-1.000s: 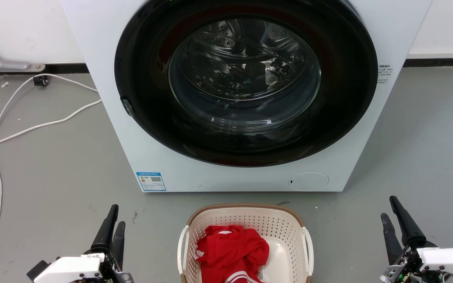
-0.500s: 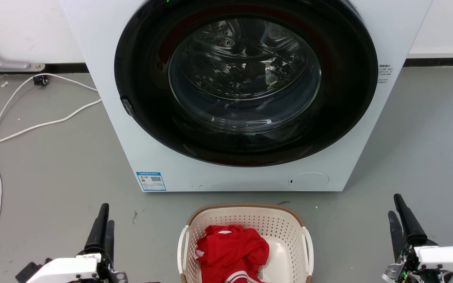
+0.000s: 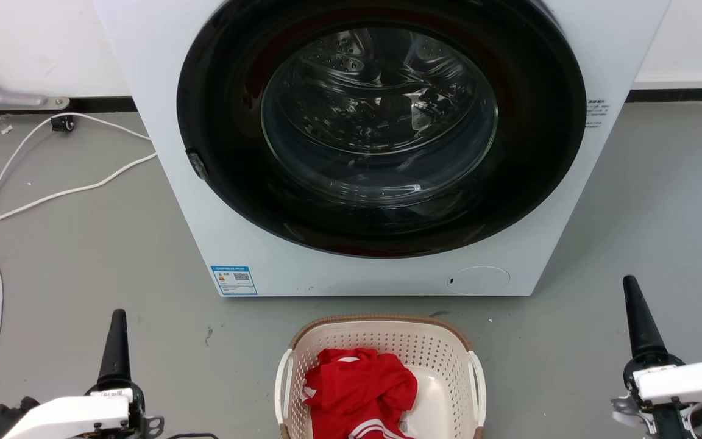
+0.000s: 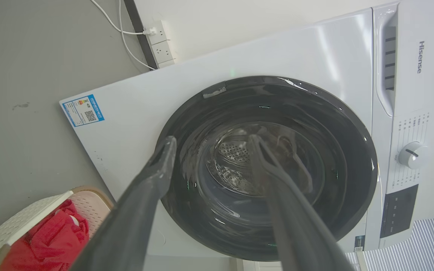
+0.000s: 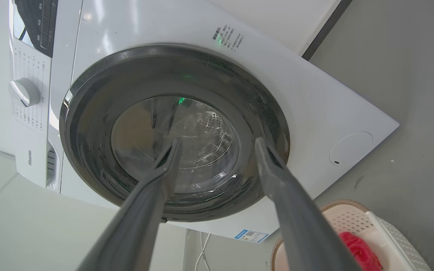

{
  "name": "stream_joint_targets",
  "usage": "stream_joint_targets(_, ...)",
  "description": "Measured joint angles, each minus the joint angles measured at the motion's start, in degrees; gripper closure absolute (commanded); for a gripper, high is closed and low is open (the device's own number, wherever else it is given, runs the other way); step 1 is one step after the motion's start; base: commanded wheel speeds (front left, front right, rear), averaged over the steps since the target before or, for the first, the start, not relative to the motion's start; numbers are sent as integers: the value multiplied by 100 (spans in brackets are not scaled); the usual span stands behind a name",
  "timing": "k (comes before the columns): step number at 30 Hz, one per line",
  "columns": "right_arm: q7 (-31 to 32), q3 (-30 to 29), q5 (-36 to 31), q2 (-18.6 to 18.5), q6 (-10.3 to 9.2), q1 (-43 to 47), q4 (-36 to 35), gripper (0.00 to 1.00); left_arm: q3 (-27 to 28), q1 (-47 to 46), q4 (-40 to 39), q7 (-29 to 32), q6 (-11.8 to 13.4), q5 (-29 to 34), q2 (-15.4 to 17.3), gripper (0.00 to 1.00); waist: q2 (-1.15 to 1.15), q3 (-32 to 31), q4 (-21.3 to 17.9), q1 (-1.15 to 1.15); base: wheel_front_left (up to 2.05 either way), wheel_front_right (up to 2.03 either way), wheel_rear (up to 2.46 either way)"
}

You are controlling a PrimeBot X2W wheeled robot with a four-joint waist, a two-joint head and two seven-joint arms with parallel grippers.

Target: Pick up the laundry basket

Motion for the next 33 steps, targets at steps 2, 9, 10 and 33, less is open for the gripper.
stream_joint_targets(2,-49,30,-554,-1,0,-2,-182,0,5,-1,-129,-49,16,189,0,0,0,5,6,0,0,0,0)
stream_joint_targets(9,-193,235,-1681,0,0,4,-539,0,-137,1,-769,-189,266,1199,4,0,0,19,18,0,0,0,0)
stream_joint_targets(10,-199,257,-1786,0,0,4,-576,0,-205,4,-856,-198,315,1347,4,0,0,19,18,0,0,0,0)
stream_joint_targets(33,-595,546,-4014,-1,1,153,-1110,0,-1447,315,-1612,-591,857,4450,81,0,0,59,-20,0,0,0,0)
